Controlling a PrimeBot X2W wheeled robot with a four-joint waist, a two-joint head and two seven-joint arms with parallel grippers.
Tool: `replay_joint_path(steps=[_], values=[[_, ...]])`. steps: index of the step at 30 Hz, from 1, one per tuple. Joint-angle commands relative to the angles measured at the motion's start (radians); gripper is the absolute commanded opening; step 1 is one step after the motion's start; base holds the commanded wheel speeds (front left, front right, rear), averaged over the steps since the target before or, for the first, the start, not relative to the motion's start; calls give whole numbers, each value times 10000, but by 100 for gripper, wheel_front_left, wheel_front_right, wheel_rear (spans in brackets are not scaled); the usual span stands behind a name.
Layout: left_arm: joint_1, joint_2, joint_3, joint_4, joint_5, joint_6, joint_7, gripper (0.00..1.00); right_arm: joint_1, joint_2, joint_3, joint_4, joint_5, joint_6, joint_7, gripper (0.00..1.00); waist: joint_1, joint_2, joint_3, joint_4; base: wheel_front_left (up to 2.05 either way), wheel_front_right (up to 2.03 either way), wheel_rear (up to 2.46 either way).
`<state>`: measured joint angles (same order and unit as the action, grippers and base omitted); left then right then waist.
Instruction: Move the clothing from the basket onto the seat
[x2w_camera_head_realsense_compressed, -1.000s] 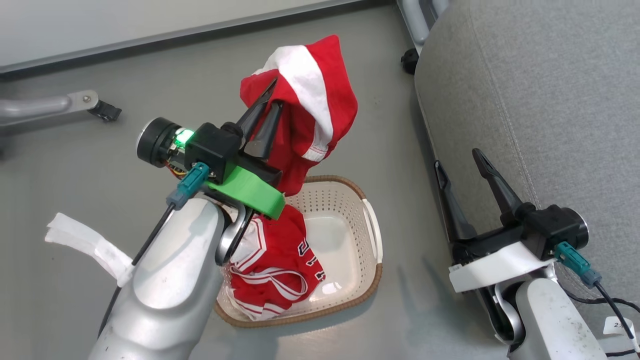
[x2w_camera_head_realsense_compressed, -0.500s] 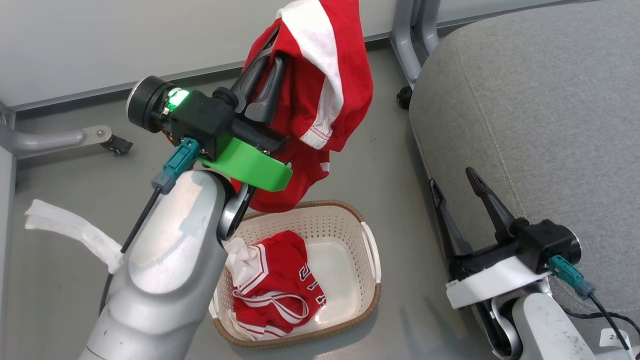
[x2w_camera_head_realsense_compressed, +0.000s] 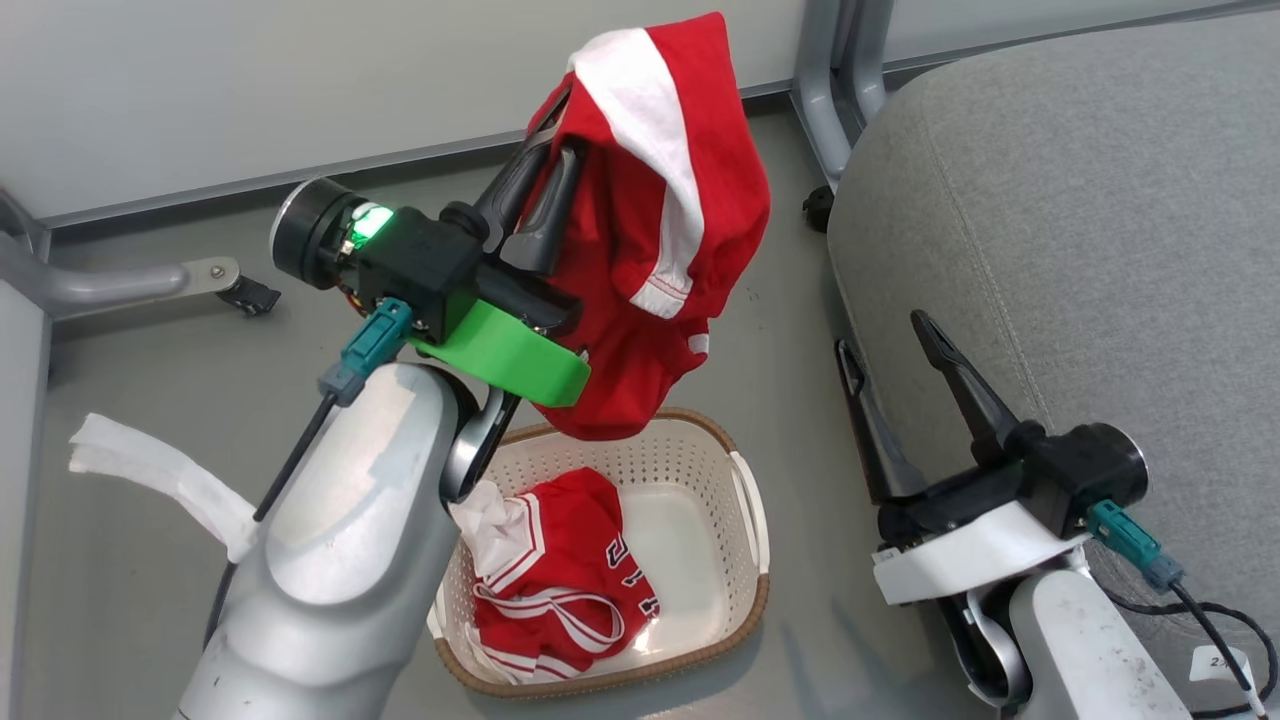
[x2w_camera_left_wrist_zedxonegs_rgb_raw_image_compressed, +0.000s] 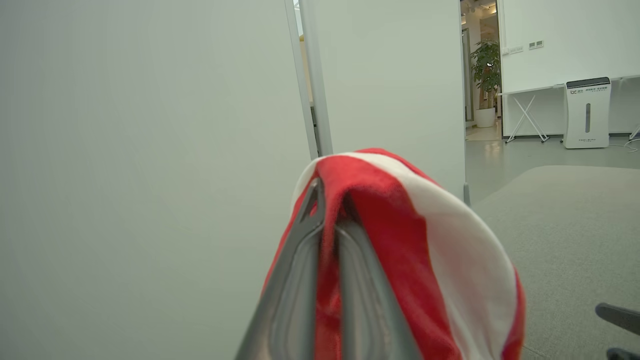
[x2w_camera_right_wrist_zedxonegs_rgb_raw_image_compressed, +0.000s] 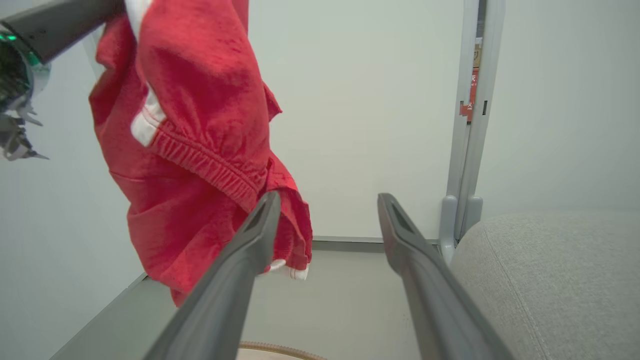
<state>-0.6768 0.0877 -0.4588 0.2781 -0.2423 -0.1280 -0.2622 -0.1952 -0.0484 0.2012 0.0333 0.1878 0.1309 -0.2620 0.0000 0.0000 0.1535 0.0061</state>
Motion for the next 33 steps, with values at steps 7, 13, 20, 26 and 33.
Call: replay_joint_path(steps=[7, 13, 20, 26, 33], values=[[248, 19, -93, 20, 20, -36, -41, 0, -691, -38, 836, -282, -214, -3, -46, 100, 0, 0, 44, 145, 0, 0, 0], [222, -45, -206, -28, 50, -35, -41, 0, -1365, -36, 1462, -32, -150, -3, -46, 100, 0, 0, 140, 294, 0, 0, 0], [151, -127, -345, -60, 90, -35, -41, 0, -2107, -35, 1851, 290, 2, -3, -46, 100, 0, 0, 321, 436, 0, 0, 0], [108, -221, -607, -94, 77, -35, -41, 0, -2642, -38, 1997, 744, -26, -3, -46, 100, 0, 0, 441, 483, 0, 0, 0], [125, -312, -1051, -211, -31, -29, -41, 0, -3171, -36, 1939, 1550, -247, -3, -46, 100, 0, 0, 524, 573, 0, 0, 0]])
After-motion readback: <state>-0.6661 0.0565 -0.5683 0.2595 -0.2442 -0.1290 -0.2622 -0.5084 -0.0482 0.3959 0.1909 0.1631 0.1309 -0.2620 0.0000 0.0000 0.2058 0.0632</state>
